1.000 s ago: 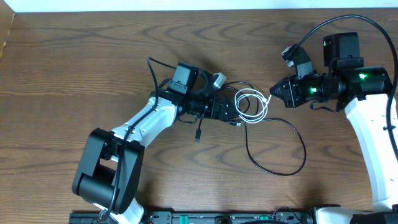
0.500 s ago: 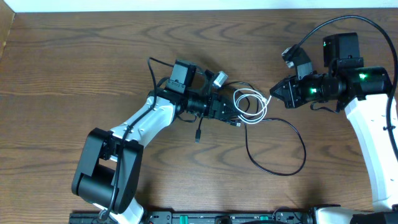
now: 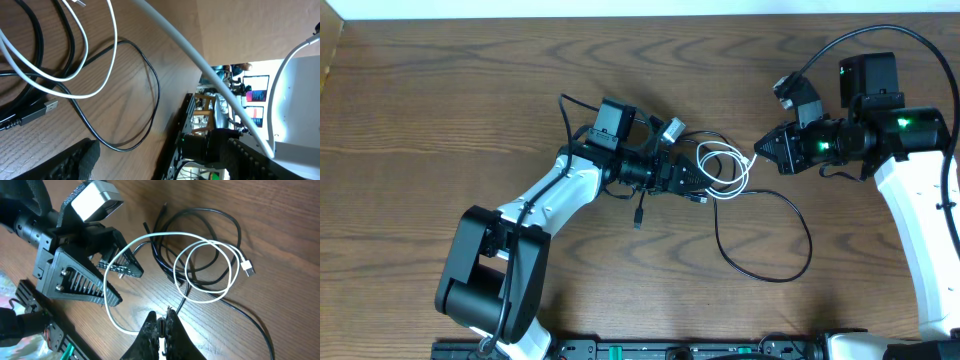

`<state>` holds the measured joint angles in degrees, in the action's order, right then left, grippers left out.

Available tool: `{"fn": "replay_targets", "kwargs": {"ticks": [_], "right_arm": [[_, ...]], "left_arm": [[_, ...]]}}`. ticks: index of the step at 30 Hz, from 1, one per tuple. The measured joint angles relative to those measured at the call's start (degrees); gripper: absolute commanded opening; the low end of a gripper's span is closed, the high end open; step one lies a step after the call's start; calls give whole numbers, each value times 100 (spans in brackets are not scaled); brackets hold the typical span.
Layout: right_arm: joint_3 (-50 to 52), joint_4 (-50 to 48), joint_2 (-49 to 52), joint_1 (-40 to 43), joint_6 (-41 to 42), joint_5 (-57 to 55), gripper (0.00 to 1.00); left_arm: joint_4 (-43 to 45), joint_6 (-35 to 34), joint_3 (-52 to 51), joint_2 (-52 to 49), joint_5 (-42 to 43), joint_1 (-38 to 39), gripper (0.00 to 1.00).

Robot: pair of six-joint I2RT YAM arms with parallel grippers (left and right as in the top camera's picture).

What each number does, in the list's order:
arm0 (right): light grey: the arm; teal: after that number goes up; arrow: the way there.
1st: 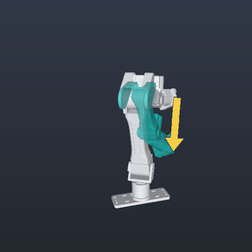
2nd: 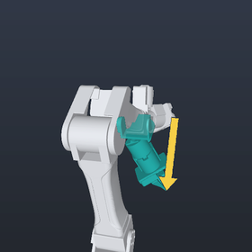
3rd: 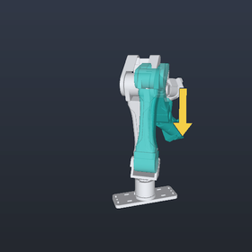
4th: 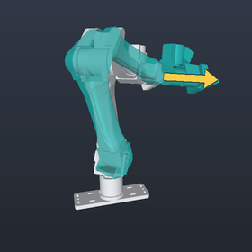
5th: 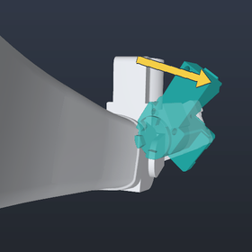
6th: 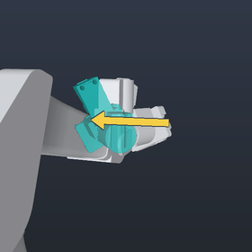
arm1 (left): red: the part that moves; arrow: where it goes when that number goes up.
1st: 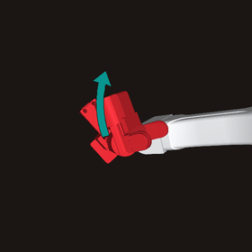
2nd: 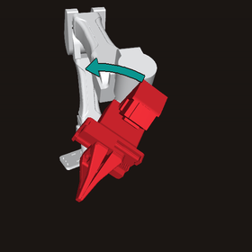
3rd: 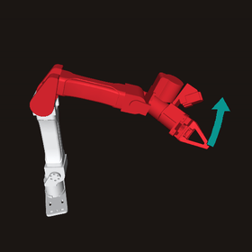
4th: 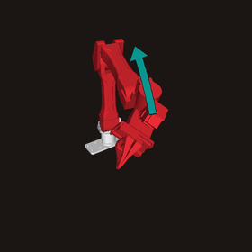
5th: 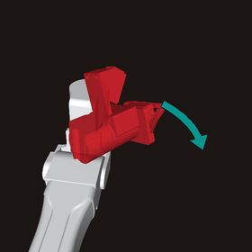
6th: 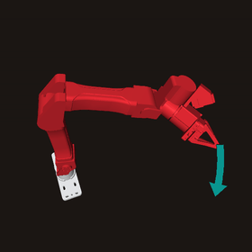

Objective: Untangle cables

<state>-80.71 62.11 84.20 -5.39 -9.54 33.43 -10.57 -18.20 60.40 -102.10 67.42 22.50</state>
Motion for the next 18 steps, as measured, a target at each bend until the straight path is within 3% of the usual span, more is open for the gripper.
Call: {"fn": "replay_targets", "kwargs": {"ticks": [1, 2, 3, 6, 7, 9, 10, 11, 14, 15, 16, 17, 18], "right_arm": [[0, 2, 0, 0, 0, -11, 1], [0, 2, 0, 0, 0, -26, 1], [0, 2, 0, 0, 0, -42, 1], [0, 4, 0, 0, 0, -66, 1], [0, 4, 0, 0, 0, -68, 1], [0, 4, 0, 0, 0, -83, 1], [0, 4, 0, 0, 0, -85, 1], [0, 4, 0, 0, 0, -85, 1], [0, 4, 0, 0, 0, -85, 1], [0, 4, 0, 0, 0, -87, 1], [0, 4, 0, 0, 0, -87, 1], [0, 4, 0, 0, 0, -85, 1], [0, 4, 0, 0, 0, -87, 1]], "left_arm": [[-22, 0, 0, 0, 0, 0, 69], [-85, -2, 0, 0, 0, 0, 33], [-133, 22, 0, 0, -2, 0, 7], [-212, 0, 0, 0, 2, 0, 9], [-219, 2, 0, 0, 0, 0, 45], [-219, 7, 0, 0, 0, 0, 58], [-229, 4, 0, 0, 0, 0, 47], [-232, 0, 0, 0, 2, 0, 7], [-245, 0, 0, 0, 39, 0, 7], [-240, 7, 0, 0, 87, 0, 13], [-232, 4, 0, 0, 140, 0, 36], [-205, 28, 0, 0, 247, 0, 50], [-201, -4, 0, 0, 326, -2, 55]]}}
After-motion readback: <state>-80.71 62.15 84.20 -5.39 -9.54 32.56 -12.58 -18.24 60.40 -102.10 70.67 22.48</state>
